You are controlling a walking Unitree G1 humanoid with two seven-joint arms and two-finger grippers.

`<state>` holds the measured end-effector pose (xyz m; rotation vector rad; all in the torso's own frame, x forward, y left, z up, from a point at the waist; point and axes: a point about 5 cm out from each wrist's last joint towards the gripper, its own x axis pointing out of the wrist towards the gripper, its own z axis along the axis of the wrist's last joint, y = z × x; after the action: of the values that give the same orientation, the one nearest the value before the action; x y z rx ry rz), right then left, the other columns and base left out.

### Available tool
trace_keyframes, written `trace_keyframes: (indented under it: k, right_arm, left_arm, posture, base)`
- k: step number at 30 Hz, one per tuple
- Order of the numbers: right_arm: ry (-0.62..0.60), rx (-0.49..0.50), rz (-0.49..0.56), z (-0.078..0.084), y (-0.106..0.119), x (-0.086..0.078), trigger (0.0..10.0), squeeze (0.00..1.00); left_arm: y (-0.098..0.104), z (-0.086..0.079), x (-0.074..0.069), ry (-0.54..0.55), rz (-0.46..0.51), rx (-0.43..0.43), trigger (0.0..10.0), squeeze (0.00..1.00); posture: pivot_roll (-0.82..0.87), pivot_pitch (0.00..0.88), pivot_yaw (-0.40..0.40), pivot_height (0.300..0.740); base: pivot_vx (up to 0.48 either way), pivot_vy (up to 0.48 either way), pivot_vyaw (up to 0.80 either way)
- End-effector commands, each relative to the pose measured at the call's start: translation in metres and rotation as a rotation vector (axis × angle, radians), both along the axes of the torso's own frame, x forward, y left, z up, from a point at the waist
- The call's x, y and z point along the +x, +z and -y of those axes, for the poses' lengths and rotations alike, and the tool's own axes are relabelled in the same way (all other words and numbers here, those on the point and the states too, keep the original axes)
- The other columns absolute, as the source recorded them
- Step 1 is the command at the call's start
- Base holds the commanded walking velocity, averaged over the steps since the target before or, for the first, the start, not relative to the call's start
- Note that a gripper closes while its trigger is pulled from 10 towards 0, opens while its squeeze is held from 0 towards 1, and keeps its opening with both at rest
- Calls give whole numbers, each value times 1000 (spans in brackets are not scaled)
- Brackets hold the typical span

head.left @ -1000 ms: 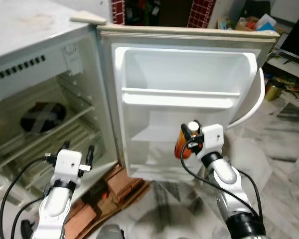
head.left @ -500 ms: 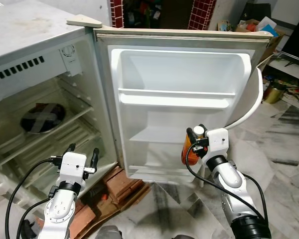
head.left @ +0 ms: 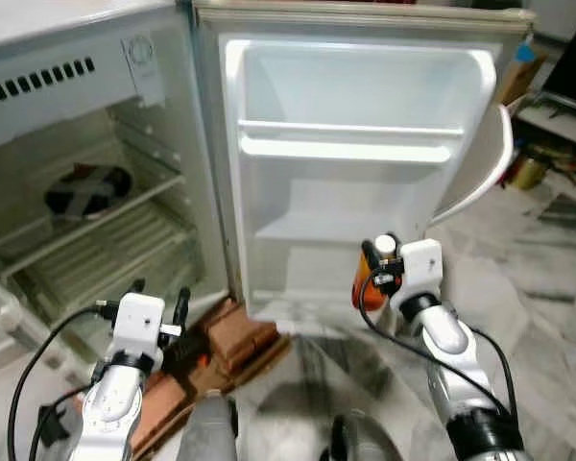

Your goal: Restocking fridge

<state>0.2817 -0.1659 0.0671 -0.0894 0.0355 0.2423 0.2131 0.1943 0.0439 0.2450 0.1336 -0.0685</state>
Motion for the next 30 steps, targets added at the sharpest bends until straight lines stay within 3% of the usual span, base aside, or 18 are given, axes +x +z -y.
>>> trace_keyframes:
  k: [1,16,30]
  right_arm:
    - [-5,-14,21,3,5,4,10000,0]
    - [-23,-26,35,5,8,9,10000,0]
    - [-22,-33,40,4,8,10,10000,0]
  left_arm:
    - [2,-1,1,-4,2,5,10000,0]
    - [6,1,4,-22,26,-11,10000,0]
    - [3,9,1,-54,17,-24,10000,0]
  posture:
    - [147,0,-34,655]
    - [144,0,-34,655]
    - [144,0,-34,655]
  base:
    - [0,0,0]
    - [0,0,0]
    - [278,0,0]
